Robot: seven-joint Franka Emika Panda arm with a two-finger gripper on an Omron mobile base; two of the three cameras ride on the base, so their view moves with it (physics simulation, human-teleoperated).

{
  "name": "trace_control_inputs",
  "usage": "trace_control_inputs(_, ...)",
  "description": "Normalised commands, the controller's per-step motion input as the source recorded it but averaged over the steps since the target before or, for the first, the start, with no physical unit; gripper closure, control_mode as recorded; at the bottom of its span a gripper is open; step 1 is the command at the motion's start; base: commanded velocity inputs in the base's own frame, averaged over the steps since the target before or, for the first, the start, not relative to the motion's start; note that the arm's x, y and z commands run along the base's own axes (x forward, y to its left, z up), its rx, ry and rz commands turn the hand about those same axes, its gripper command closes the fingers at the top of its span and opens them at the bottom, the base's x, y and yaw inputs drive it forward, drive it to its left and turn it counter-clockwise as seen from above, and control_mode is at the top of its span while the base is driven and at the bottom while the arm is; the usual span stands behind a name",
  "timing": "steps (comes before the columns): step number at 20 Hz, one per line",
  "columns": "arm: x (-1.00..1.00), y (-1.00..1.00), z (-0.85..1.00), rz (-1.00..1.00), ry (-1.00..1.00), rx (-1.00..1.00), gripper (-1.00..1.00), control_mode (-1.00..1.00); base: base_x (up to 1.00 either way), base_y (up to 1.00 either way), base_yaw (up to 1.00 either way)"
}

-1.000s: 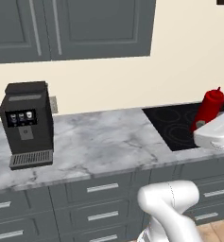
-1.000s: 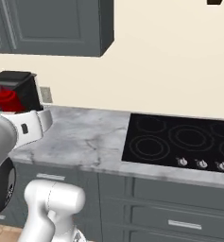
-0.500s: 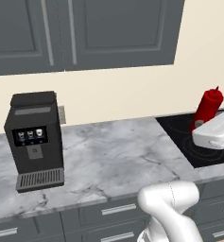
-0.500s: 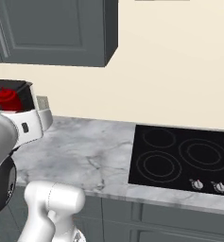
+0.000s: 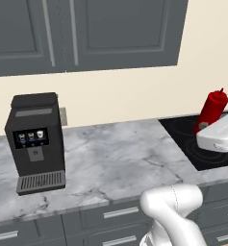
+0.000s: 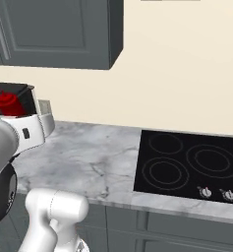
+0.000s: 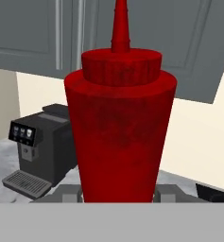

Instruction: Take 2 condiments from the cabinet and move them on the counter near the stove.Make sure the condiments are lined up with each other, next to each other.

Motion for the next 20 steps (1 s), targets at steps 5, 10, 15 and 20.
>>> trace_control_inputs(5,0.09,-0.19,-0.26,0.01,0.0,0.0,1.0,-1.0,0.0,0.0,0.0)
trace_control_inputs(10,0.23,-0.66,-0.52,0.05,0.01,0.0,1.0,-1.0,0.0,0.0,0.0)
trace_control_inputs(15,0.47,-0.58,-0.68,0.03,0.02,0.02,1.0,-1.0,0.0,0.0,0.0)
trace_control_inputs(20,0.7,-0.57,-0.8,0.0,0.01,0.03,1.0,-1.0,0.0,0.0,0.0)
